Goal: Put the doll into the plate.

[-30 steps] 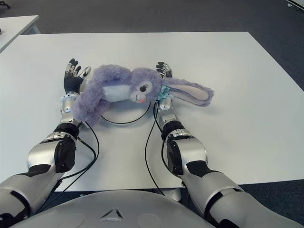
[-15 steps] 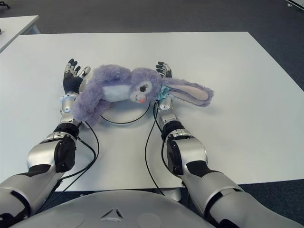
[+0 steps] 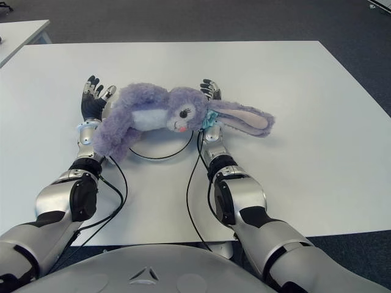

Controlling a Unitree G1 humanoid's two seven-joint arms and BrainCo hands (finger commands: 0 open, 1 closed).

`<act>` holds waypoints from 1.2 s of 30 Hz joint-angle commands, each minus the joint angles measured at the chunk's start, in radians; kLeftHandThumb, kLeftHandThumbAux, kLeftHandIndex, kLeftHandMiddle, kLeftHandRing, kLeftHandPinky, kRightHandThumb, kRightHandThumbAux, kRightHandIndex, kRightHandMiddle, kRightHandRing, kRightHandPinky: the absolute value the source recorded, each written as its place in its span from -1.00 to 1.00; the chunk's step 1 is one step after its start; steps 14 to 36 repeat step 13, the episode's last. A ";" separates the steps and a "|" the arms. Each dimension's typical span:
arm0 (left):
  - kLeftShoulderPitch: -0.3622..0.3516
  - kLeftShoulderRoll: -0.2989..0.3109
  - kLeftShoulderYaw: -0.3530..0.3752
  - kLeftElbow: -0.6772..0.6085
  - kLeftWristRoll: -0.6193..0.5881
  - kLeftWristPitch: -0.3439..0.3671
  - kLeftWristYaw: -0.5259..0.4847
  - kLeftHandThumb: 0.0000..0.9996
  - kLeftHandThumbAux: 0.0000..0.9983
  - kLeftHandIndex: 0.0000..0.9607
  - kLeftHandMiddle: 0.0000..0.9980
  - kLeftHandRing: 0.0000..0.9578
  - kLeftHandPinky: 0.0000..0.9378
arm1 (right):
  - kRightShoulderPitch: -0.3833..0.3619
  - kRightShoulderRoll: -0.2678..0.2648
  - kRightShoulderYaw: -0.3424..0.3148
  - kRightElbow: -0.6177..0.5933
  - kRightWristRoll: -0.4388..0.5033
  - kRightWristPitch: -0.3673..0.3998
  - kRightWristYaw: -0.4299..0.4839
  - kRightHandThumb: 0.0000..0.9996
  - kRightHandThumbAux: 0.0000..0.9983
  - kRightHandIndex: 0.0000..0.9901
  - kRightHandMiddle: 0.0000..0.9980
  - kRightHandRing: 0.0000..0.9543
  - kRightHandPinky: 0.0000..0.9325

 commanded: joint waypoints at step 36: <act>0.225 -0.091 0.014 0.140 -0.019 0.134 0.003 -0.91 0.54 -0.97 -0.95 -1.00 -0.94 | 0.232 0.046 -0.016 0.139 0.015 0.101 0.003 0.43 0.80 -0.54 -0.39 -0.42 -0.46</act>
